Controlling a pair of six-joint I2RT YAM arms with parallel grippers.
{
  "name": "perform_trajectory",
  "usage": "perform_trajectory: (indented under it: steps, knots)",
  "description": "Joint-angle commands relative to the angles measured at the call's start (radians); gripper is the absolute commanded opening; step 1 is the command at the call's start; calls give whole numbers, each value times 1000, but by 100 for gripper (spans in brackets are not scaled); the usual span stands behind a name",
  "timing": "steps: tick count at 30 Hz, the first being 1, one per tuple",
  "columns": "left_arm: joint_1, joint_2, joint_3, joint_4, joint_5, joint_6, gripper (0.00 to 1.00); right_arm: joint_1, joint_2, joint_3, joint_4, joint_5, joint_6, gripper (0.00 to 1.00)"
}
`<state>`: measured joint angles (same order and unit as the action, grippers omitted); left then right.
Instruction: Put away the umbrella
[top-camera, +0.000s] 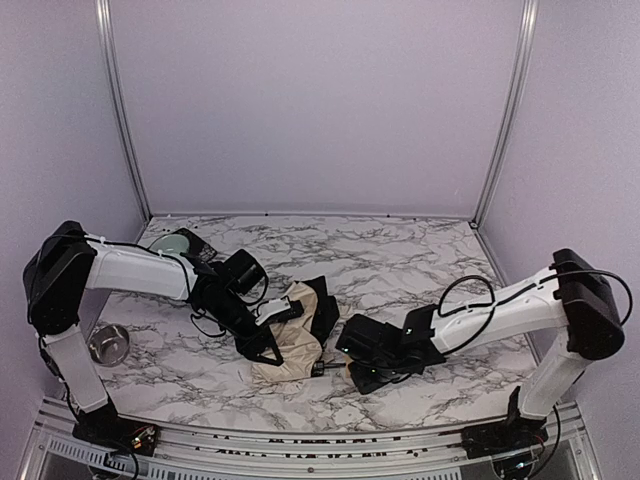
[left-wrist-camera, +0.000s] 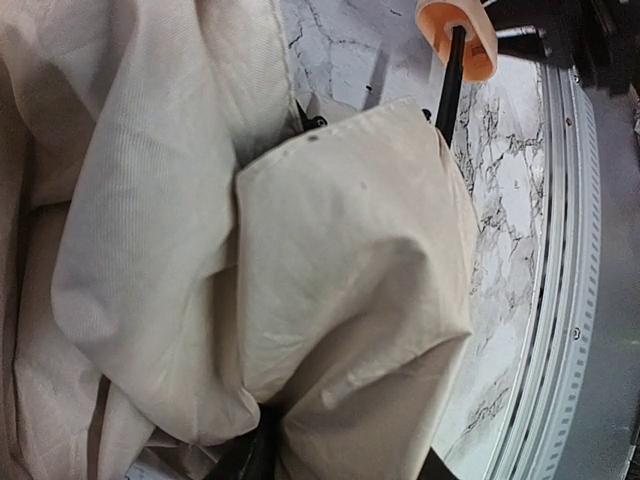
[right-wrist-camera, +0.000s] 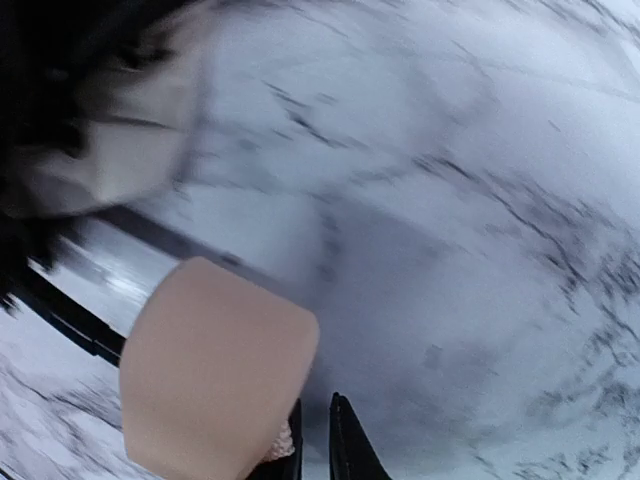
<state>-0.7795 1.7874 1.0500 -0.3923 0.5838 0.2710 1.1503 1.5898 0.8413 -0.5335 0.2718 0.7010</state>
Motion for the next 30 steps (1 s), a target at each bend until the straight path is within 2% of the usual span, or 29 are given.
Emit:
perform_trajectory:
  steps: [1,3,5,10,13,16,19,23,26,30]
  knots:
    - [0,39,-10,-88,-36,-16,36,98,189,304,217,-70,-90,10]
    - [0,37,-14,-85,-38,-19,36,109,221,375,251,-76,-107,10]
    - [0,33,-19,-77,-37,-19,36,105,188,342,269,-12,-97,10]
    - [0,28,-27,-69,-35,-18,36,36,-63,57,375,4,-69,13]
    - [2,29,-28,-66,-27,-17,36,23,-247,-62,416,37,-195,20]
    - [17,35,-28,-67,1,-20,35,33,-331,-125,511,-12,-472,28]
    - [52,57,-19,-71,61,-31,35,78,-319,-121,569,-61,-749,35]
    - [91,109,30,-127,143,-12,33,107,-222,-76,643,-164,-1097,48]
    - [135,147,57,-159,198,-8,31,108,-108,-9,649,-189,-1269,57]
    - [155,168,61,-168,241,2,31,108,42,76,620,-175,-1392,71]
